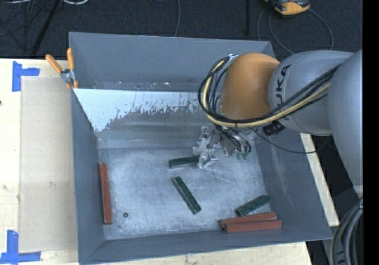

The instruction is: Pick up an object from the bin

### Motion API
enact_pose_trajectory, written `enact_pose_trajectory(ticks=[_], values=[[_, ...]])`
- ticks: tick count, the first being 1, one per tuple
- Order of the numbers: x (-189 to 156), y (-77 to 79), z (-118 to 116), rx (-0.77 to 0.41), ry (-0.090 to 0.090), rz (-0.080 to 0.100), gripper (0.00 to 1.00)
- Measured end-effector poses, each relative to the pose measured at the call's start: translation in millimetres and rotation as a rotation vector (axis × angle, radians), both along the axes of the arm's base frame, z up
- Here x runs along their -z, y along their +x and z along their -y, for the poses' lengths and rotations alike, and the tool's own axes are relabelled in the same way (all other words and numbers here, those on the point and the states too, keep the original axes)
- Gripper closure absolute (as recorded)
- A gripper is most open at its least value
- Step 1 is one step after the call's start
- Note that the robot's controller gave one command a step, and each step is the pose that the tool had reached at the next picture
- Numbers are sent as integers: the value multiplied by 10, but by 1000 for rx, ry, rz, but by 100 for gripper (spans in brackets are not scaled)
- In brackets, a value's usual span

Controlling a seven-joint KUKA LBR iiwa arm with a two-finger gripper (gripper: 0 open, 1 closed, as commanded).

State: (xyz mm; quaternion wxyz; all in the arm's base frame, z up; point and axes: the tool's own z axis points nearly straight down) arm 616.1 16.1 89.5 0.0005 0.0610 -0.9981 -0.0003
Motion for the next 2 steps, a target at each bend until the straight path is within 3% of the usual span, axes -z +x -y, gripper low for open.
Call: enact_pose_trajectory(ticks=[1, 2], values=[[0, 0, 1, 1, 0, 0, 100], [-1398, -39, 72, -6, 0, 3, 100]])
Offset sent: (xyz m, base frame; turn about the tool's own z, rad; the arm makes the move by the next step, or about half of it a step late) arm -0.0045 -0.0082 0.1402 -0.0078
